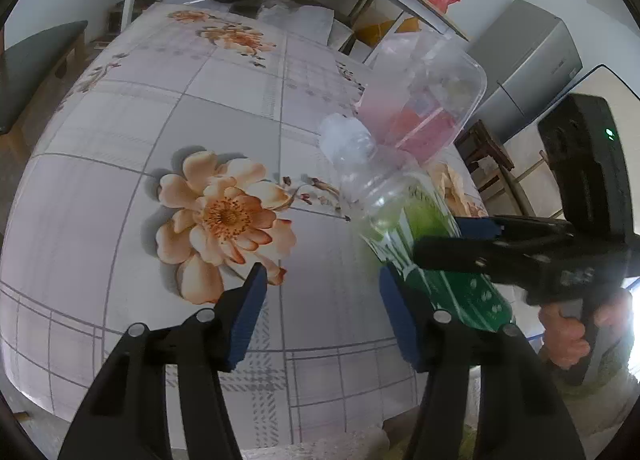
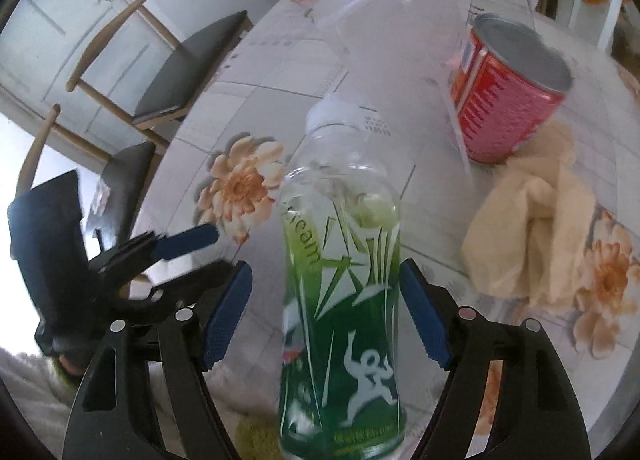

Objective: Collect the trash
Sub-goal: 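Grasp the green scream bottle with the right gripper, then grasp the tan crumpled paper towel with the left gripper while the right gripper holds the bottle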

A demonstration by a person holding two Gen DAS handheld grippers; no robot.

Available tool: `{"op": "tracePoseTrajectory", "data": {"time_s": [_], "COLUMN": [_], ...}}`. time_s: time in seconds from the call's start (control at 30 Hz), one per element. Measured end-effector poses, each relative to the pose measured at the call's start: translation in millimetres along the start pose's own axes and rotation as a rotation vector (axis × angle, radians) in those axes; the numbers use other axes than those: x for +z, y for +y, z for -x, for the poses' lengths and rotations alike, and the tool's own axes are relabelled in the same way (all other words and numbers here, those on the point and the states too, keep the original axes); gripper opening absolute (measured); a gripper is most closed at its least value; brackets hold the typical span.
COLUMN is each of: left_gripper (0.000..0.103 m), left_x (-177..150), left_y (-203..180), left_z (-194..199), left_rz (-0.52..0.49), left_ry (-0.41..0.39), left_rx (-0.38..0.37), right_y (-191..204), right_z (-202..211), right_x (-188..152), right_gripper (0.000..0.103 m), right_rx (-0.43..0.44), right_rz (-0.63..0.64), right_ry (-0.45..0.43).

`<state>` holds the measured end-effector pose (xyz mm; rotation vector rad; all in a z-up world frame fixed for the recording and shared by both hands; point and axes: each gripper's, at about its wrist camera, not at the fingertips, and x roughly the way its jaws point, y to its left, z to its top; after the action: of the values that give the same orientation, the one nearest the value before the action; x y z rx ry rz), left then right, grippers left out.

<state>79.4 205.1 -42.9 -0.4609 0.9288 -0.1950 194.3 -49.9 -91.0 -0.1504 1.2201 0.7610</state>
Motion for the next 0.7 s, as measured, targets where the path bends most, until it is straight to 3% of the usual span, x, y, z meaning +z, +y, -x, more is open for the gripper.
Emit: {"op": "tracePoseTrajectory", "data": {"time_s": [0.07, 0.27, 0.5, 0.7], "left_gripper": [0.057, 0.056, 0.056, 0.056], "left_x": [-0.9, -1.6, -2.3, -8.8], "left_y": [2.1, 7.2, 5.1, -24.3], "left_z": [1.1, 5.3, 5.1, 7.4], "left_rz": [0.001, 0.006, -0.002, -0.138], "left_ry": [-0.002, -0.012, -0.013, -0.055], "left_rx": [0.005, 0.026, 0.03, -0.001], "right_y": [1.8, 4.5, 0.2, -28.6], "right_z": [-7.1, -1.0, 19.1, 44.4], "right_x": [0.5, -12.7, -61.5, -114.4], "right_gripper": [0.06, 0.059, 0.058, 0.058], "right_rx": [-0.002, 0.008, -0.012, -0.05], "right_rz": [-0.005, 0.013, 0.02, -0.119], "right_ry": [0.016, 0.012, 0.03, 0.019]}}
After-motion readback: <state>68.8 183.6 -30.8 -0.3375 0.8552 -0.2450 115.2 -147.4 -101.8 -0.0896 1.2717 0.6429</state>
